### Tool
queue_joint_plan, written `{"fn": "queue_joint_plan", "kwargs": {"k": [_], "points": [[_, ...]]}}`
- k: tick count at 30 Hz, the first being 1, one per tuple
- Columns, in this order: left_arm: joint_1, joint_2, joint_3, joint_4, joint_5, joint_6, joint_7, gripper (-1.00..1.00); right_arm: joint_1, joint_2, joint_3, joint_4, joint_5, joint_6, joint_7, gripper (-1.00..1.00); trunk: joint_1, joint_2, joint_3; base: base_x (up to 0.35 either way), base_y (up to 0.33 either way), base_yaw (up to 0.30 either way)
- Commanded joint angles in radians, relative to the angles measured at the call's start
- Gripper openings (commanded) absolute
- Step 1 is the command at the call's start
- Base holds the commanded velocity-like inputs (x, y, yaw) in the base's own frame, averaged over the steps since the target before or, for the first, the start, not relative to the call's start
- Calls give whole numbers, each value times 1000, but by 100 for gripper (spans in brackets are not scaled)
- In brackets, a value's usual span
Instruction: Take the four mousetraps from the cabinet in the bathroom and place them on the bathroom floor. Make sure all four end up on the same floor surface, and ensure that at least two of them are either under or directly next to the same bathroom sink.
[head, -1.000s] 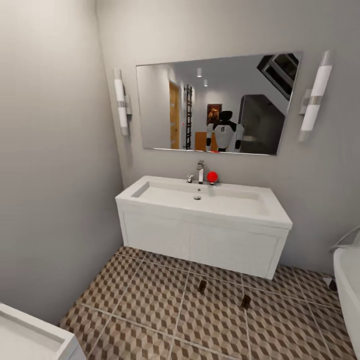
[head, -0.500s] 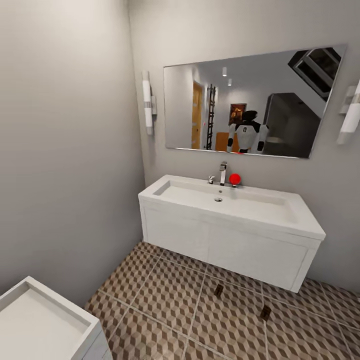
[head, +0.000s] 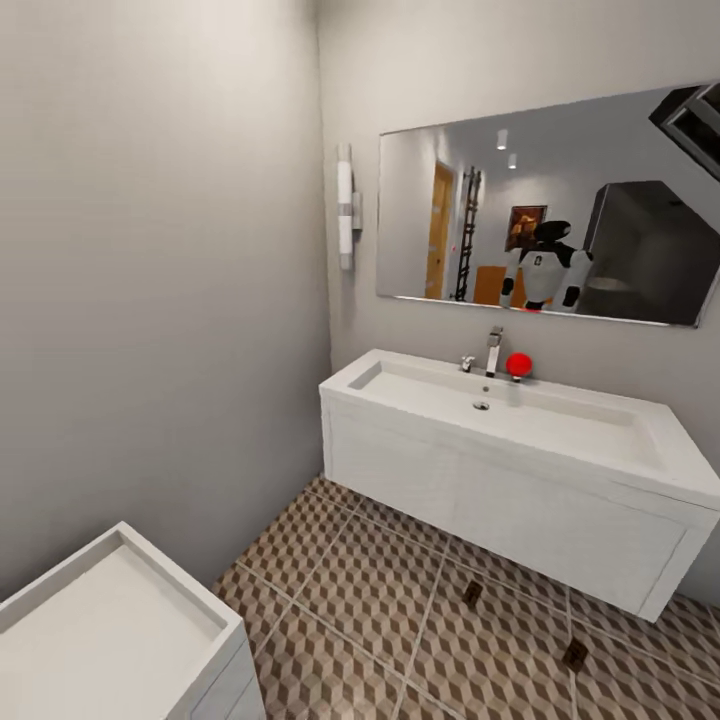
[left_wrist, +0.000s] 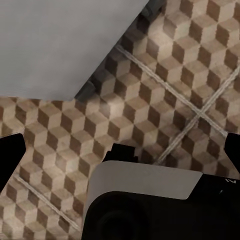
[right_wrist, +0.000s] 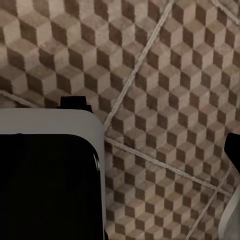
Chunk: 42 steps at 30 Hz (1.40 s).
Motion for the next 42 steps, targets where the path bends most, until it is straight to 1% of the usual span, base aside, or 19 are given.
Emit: {"fn": "queue_joint_plan", "kwargs": {"k": [1, 27, 42], "points": [[-1, 0, -8, 1, 7, -3, 4, 100, -1, -1, -8, 3, 10, -6, -3, 100, 0, -1, -1, 0, 0, 277], [-1, 0, -8, 1, 7, -3, 4, 100, -1, 0, -8, 3, 10, -1, 4, 100, 0, -1, -1, 0, 0, 277], [-1, 0, -8, 1, 7, -3, 4, 100, 3, 1, -7, 3, 15, -13, 8, 100, 0, -1, -1, 0, 0, 277]]}}
